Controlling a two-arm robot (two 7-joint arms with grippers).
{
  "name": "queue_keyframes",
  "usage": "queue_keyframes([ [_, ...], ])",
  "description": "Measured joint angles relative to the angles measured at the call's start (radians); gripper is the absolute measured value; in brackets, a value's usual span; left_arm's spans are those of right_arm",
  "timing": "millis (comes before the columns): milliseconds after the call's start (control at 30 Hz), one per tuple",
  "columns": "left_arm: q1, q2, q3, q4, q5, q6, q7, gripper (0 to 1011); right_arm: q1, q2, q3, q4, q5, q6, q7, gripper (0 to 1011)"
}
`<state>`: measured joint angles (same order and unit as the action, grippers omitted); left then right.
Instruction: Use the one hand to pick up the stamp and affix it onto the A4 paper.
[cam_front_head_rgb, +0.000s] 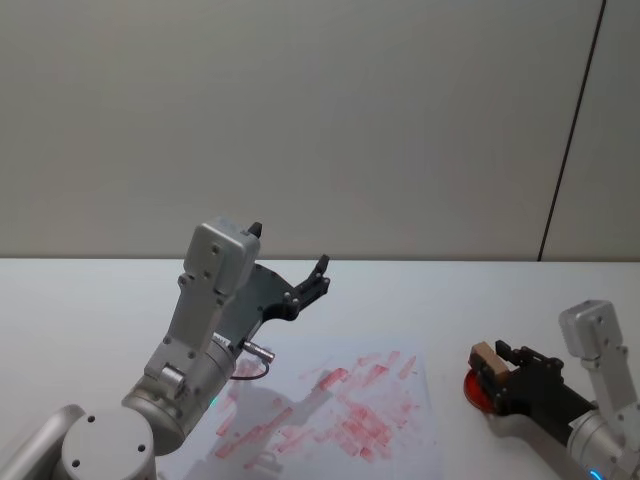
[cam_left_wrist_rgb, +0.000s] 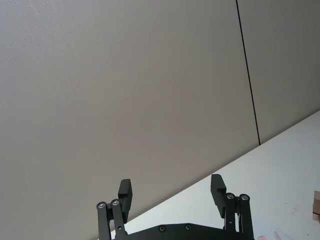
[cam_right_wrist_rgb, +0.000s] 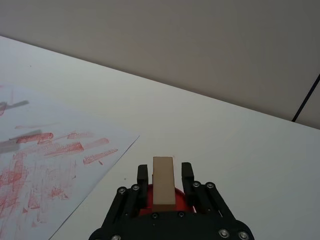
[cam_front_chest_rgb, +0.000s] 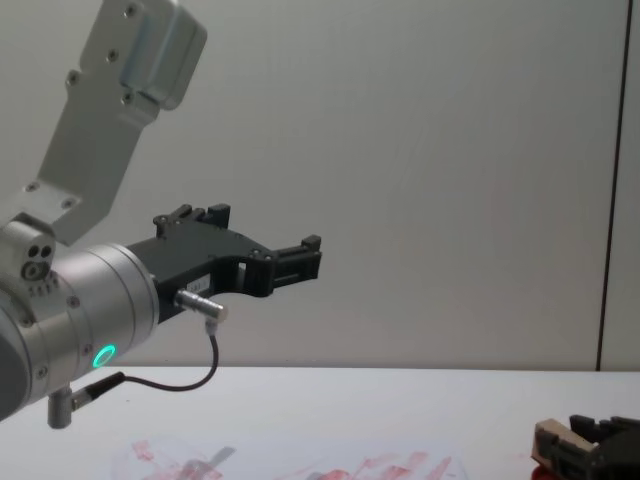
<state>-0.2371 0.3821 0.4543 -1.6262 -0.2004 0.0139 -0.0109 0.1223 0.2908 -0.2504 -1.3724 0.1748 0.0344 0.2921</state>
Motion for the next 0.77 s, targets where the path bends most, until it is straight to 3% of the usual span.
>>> queue_keyframes([
  [100, 0.0, 0.0, 0.0, 0.0, 0.0, 0.0, 0.0, 1002, 0.0, -0.001, -0.001, 0.001, -0.002, 0.001, 0.0, 424],
  [200, 0.0, 0.0, 0.0, 0.0, 0.0, 0.0, 0.0, 1002, 0.001, -0.001, -0.001, 0.001, -0.002, 0.002, 0.0, 567],
  [333, 0.0, 0.0, 0.0, 0.0, 0.0, 0.0, 0.0, 1002, 0.002, -0.001, 0.0, -0.001, -0.002, 0.002, -0.002, 645],
  [500, 0.0, 0.0, 0.0, 0.0, 0.0, 0.0, 0.0, 1003, 0.007, -0.002, 0.004, -0.023, 0.012, -0.004, -0.014, 841],
  [767, 0.0, 0.0, 0.0, 0.0, 0.0, 0.0, 0.0, 1003, 0.011, -0.005, 0.011, -0.064, 0.035, -0.014, -0.036, 1001],
])
